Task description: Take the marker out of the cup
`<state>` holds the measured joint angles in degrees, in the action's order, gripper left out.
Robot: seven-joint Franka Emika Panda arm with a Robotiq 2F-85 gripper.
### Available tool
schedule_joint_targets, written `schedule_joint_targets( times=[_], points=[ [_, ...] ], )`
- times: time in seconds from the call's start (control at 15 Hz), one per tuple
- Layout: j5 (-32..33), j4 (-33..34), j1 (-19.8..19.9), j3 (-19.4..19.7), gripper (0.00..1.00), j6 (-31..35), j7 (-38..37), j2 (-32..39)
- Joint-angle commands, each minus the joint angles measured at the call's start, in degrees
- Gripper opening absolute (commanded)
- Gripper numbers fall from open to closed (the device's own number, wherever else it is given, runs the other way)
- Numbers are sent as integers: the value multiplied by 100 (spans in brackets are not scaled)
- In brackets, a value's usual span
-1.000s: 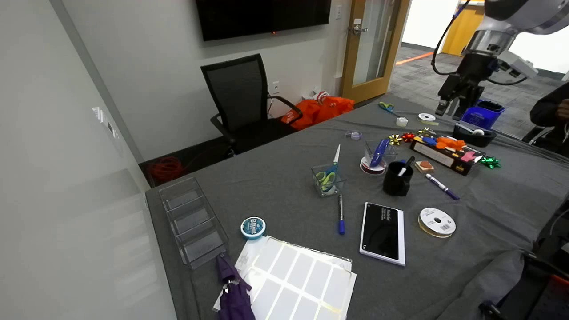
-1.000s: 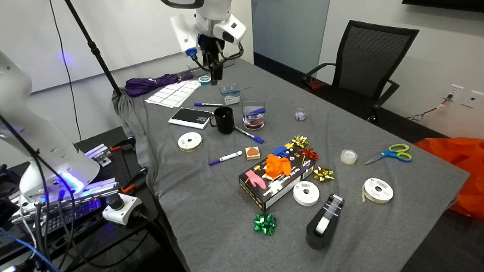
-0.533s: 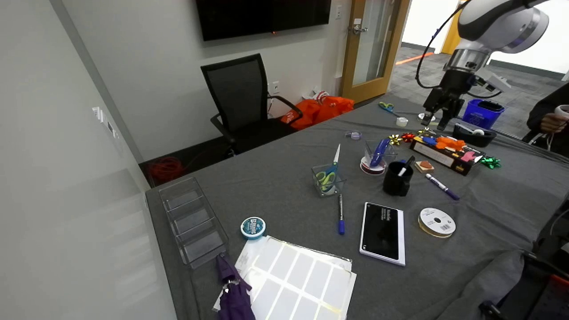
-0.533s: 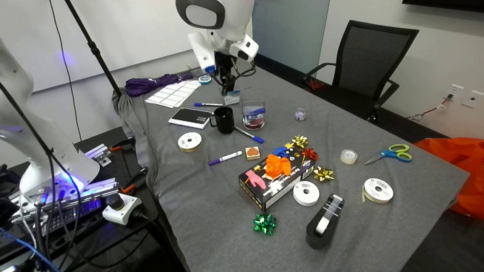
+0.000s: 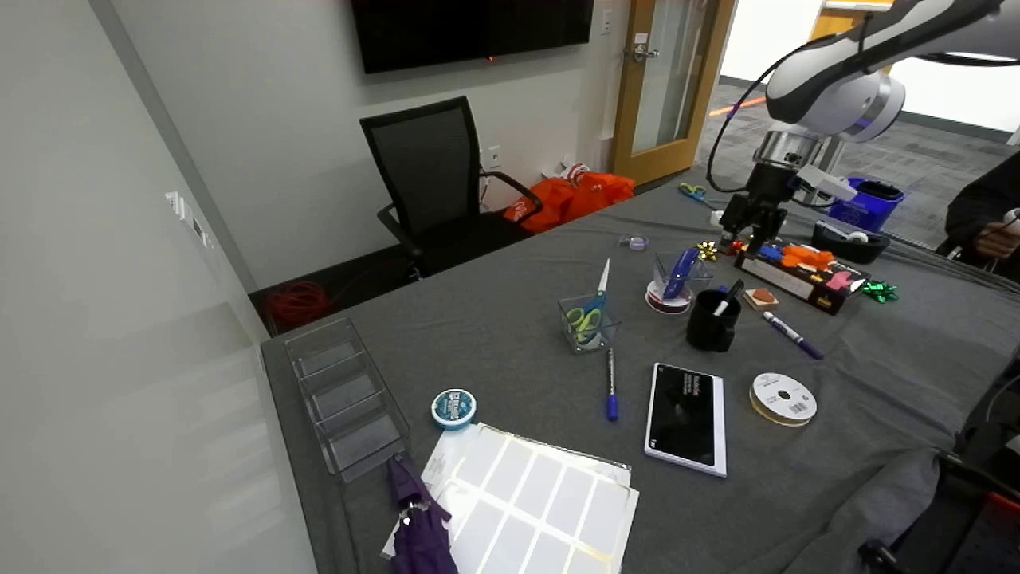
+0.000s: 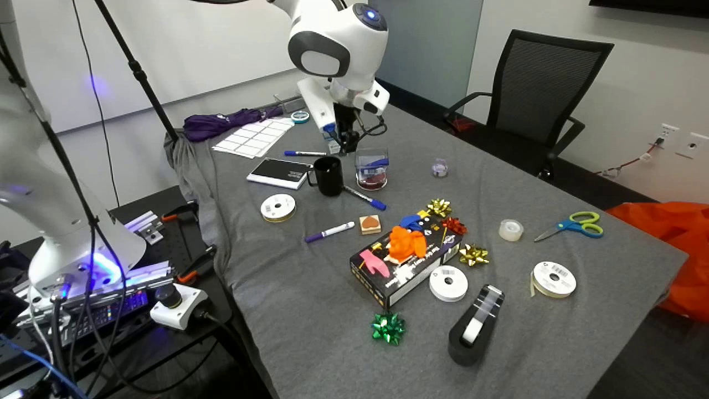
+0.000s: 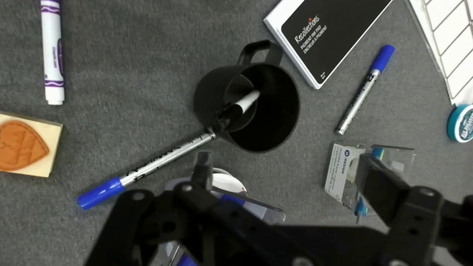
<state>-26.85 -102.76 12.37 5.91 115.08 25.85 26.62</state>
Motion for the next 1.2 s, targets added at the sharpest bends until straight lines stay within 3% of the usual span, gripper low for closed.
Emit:
schedule_joint_targets(
  times=[0.0, 0.6, 1.13],
  points=[
    [-29, 88, 305, -263, 100, 179, 391, 249],
    [-30, 45, 608, -425, 100, 161, 818, 461],
    [-42, -117, 638, -468, 100, 283, 968, 514]
  ],
)
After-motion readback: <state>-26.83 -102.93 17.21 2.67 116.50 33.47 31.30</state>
